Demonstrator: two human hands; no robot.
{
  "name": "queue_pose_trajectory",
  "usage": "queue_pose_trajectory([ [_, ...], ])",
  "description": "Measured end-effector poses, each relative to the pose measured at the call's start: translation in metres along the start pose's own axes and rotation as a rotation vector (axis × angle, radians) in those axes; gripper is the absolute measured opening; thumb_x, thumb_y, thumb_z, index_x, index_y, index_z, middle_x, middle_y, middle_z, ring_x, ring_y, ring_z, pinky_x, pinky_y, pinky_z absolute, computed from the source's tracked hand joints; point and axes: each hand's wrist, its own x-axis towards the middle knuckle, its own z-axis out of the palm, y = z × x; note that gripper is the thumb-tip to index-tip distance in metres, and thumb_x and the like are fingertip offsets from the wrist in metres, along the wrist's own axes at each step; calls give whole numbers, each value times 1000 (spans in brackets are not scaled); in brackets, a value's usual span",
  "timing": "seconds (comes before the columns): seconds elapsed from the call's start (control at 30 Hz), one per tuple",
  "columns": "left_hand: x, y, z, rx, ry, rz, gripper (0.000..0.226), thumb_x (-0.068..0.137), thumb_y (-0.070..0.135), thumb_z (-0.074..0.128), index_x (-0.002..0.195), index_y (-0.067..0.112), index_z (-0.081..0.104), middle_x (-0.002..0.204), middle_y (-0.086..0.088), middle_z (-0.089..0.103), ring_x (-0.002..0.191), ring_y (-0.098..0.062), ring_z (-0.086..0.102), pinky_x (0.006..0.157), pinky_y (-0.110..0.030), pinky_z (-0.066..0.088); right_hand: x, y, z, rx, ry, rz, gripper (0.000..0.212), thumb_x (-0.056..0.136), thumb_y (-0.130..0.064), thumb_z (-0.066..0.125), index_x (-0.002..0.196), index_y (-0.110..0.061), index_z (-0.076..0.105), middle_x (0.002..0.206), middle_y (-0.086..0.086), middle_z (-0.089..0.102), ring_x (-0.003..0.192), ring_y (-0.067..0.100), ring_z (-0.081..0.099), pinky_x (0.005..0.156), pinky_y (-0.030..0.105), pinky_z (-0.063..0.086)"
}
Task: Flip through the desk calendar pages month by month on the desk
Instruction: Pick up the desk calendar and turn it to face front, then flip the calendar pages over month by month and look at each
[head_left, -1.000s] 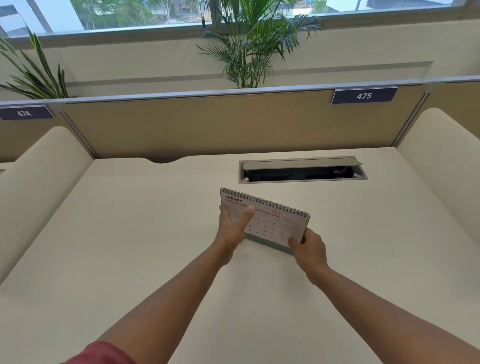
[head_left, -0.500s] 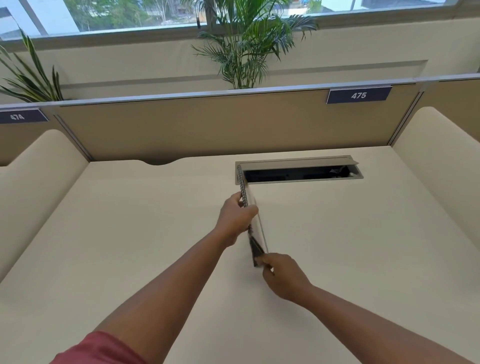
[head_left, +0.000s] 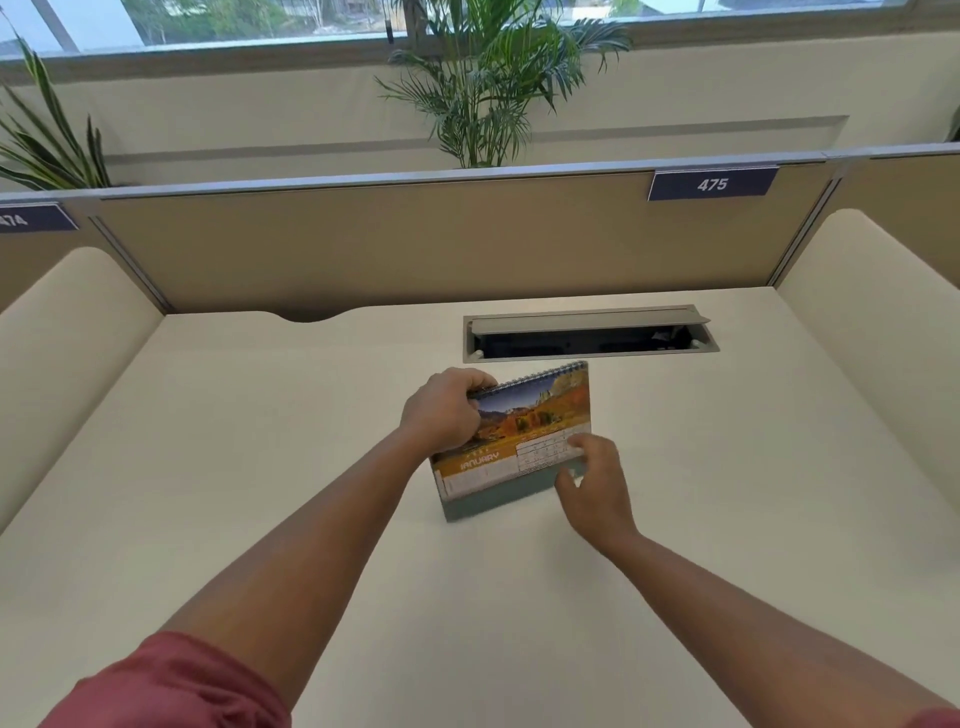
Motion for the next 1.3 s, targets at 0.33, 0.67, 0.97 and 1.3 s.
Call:
queue_pose_trajectory([
  [0.33, 15, -18, 3, 48, 131, 121, 47, 99, 4, 48, 118, 37, 74, 122, 12, 73, 111, -16, 43, 84, -34, 16, 21, -8, -12, 178, 93, 75, 36, 98, -6, 59, 123, -29, 52, 122, -3, 62, 107, 17, 63, 88, 39, 59],
  [0.67, 1, -40, 23, -143, 283, 46, 42, 92, -3, 63, 128, 20, 66, 164, -12, 28, 150, -35, 20, 117, -44, 34, 40, -12, -19, 144, 62, 110, 27, 100, -2, 55, 105, -28, 61, 110, -2, 69, 99, 21, 66, 65, 11, 47],
  [0.97, -15, -61, 32, -361, 400, -51, 75, 93, 8, 71, 156, 15, 30, 158, -11, 35, 144, -26, 38, 115, -30, 37, 28, -9, -13, 206, 25, 216, 39, 98, 2, 54, 131, -19, 55, 117, 5, 69, 99, 22, 70, 70, 19, 54],
  [1.3, -42, -72, 58, -474, 441, -209, 51, 102, 6, 45, 152, 15, 38, 140, -5, 60, 120, -20, 62, 98, -42, 58, 4, -13, 1, 154, -18, 174, 48, 91, 2, 58, 123, -33, 52, 119, -4, 64, 112, 21, 60, 86, 31, 56],
])
